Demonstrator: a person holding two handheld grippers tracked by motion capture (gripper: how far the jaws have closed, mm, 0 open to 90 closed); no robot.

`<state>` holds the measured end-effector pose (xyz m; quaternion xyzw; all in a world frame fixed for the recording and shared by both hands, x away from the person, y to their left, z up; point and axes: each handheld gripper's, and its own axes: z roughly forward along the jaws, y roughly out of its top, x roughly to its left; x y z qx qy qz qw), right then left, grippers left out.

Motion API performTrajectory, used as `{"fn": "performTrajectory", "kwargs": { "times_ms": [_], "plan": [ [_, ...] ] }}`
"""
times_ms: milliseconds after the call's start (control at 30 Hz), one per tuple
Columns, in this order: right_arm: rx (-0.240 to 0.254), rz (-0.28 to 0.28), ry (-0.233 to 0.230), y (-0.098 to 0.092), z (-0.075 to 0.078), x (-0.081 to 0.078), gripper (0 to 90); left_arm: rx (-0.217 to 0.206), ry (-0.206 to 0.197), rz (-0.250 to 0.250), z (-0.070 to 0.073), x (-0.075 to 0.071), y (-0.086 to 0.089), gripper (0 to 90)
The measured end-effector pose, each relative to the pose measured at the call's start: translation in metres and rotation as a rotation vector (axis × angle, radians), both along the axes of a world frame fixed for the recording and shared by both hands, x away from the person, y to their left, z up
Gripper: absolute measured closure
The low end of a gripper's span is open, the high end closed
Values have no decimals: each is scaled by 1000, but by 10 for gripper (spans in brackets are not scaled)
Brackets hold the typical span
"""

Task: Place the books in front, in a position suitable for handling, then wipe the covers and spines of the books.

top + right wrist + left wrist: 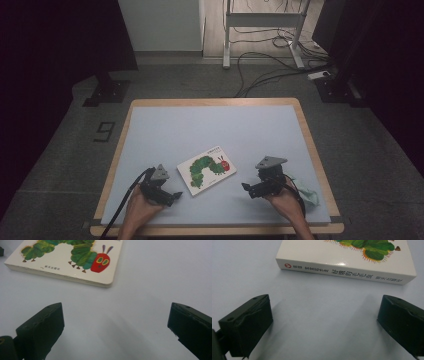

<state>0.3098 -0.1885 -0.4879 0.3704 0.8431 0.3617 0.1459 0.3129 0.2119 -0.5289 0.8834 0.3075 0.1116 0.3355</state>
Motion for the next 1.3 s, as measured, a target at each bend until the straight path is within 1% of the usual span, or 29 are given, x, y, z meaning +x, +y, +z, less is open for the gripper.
{"fn": "performTrajectory", "kwargs": {
  "times_ms": [167, 200, 233, 267, 333, 367, 400, 467, 533, 567, 600, 767, 800, 833, 867, 933, 1033, 1133, 1167, 1233, 1267, 1300],
  "plan": [
    [-2, -46, -2, -17, 2, -5, 2, -1, -2, 1, 0, 0, 0, 0],
    [-14, -70, 0, -24, 2, -6, 2, -1, -2, 1, 0, 0, 0, 0],
    [-14, -70, 0, -24, 2, -6, 2, -1, -3, 1, 0, 0, 0, 0],
    [-22, -95, 1, -32, 2, -8, 3, -1, -3, 1, 0, 0, 0, 0],
    [-29, -115, 8, -40, 1, -10, 6, -1, -4, 1, 0, 0, 0, 0],
    [-29, -115, 8, -40, 1, -10, 6, -1, -4, 1, 0, 0, 0, 0],
    [-35, -130, 8, -47, 1, -12, 8, -1, -4, 1, 0, 0, 0, 0],
    [-36, -136, 9, -50, 1, -12, 9, -1, -4, 1, 0, 0, 0, 0],
    [-42, -159, 16, -61, 0, -15, 14, 0, -4, 1, 0, 0, 0, 0],
    [-42, -159, 16, -61, 0, -15, 14, 0, -4, 1, 0, 0, 0, 0],
    [-48, -168, 17, -66, -2, -17, 20, 0, -5, 1, 0, -1, 0, 0],
    [-59, -188, 24, -75, -4, -22, 40, 1, -5, 1, 0, -1, 0, 0],
    [-66, -195, 21, -79, -6, -24, 68, 1, -5, 1, 0, -1, 0, 0],
    [-66, -195, 21, -79, -6, -24, 68, 1, -5, 1, 0, -1, 0, 0],
    [-73, -196, 21, -84, -7, -26, 115, 1, -6, 1, 0, -1, 0, 0],
    [-74, -199, 20, -86, -8, -27, 125, 0, -6, 1, 0, -1, 0, 0],
    [-72, -222, 29, -95, -11, -30, 142, 0, -6, 1, 0, -1, 0, 0],
    [-74, -241, 45, -105, -15, -34, 187, 1, -6, 1, 0, -1, 0, 0],
    [-82, -253, 52, -108, -18, -36, 212, 1, -7, 1, 0, -1, 0, 0],
    [-88, -260, 54, -111, -19, -37, 228, 1, -7, 1, 0, -1, 0, 0],
    [-95, -270, 59, -115, -22, -38, 277, 1, -7, 1, 0, -1, 0, 0],
    [-92, -277, 61, -117, -22, -39, 305, 1, -7, 1, 0, -1, 0, 0]
  ]
}}
